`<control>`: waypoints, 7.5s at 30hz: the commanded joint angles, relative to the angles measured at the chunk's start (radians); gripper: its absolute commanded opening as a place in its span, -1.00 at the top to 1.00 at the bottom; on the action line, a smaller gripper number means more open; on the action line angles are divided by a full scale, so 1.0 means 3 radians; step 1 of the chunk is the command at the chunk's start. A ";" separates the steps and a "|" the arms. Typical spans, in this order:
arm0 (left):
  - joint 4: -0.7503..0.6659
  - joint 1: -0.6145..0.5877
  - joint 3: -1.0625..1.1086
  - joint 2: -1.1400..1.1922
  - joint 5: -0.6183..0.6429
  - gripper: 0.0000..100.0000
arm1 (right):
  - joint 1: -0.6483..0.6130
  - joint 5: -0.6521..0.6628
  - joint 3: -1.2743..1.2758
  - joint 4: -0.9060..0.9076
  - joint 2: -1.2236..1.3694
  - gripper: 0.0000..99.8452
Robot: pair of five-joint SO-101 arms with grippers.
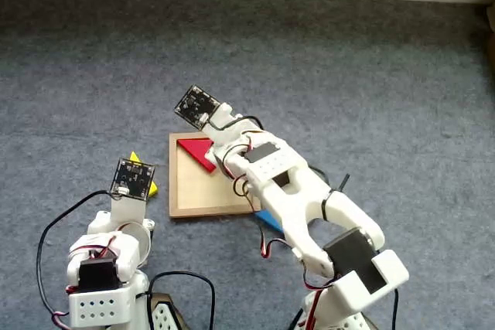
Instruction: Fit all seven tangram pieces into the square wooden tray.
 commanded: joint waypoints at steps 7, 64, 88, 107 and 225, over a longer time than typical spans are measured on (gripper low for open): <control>0.0015 -0.0028 0.0064 -0.0033 0.0020 0.95 | 0.0309 -0.0031 0.0621 0.0448 -0.1624 0.95; 0.0005 -0.0294 -0.0616 -0.0038 0.0010 0.96 | 0.1077 -0.1320 0.4028 0.2222 -0.6150 0.95; 0.0010 0.0023 -0.2171 0.2330 -0.0399 0.60 | 0.1322 -0.1314 0.4028 0.2325 -0.6140 0.96; -0.0685 -0.0023 -0.3240 0.5388 -0.0389 0.60 | 0.1327 -0.1314 0.4028 0.2325 -0.6140 0.96; 0.0716 -0.0141 -0.5450 0.6585 -0.0256 0.59 | 0.1332 -0.1299 0.4023 0.2340 -0.6150 0.96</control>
